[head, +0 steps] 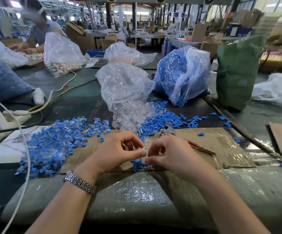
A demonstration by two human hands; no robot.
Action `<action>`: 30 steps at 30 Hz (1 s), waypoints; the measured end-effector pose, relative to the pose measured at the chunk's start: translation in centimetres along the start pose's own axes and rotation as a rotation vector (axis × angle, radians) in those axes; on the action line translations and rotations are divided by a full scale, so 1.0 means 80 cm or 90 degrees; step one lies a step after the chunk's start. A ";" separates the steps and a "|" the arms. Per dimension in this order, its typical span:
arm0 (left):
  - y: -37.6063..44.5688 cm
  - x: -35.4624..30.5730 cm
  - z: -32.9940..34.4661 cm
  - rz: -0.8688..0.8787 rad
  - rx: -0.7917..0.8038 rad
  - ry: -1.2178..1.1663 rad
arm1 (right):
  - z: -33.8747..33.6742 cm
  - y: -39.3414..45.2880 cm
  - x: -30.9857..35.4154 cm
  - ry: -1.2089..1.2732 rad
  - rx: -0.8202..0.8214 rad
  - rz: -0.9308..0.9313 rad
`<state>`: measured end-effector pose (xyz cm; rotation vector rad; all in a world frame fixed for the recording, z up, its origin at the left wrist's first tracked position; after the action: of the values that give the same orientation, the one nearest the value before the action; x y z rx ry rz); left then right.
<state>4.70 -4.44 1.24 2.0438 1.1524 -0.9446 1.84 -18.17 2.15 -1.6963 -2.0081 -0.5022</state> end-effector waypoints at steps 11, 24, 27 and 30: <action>0.003 0.005 0.010 0.000 0.026 0.048 | -0.007 -0.004 -0.019 -0.007 -0.131 -0.011; 0.001 0.014 -0.009 -0.036 -0.029 -0.079 | -0.022 -0.019 -0.031 0.283 -0.294 -0.043; 0.002 0.025 -0.015 -0.090 -0.052 -0.306 | -0.029 -0.017 -0.025 0.307 -0.293 -0.059; 0.003 0.036 -0.020 -0.120 -0.062 -0.488 | -0.031 -0.013 -0.012 0.356 -0.280 -0.088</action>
<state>6.40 -1.99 -0.18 1.2974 0.9320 -1.5441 1.24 -20.48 3.67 -1.4203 -1.6760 -1.3790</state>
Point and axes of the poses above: each hand's wrist, its own y-axis towards the middle knuckle, its own z-axis out of the palm, x = y × z, the point moved 10 cm from there along y, towards the middle knuckle, and after that the axes turned 1 degree about -y, right-handed, at the moved point
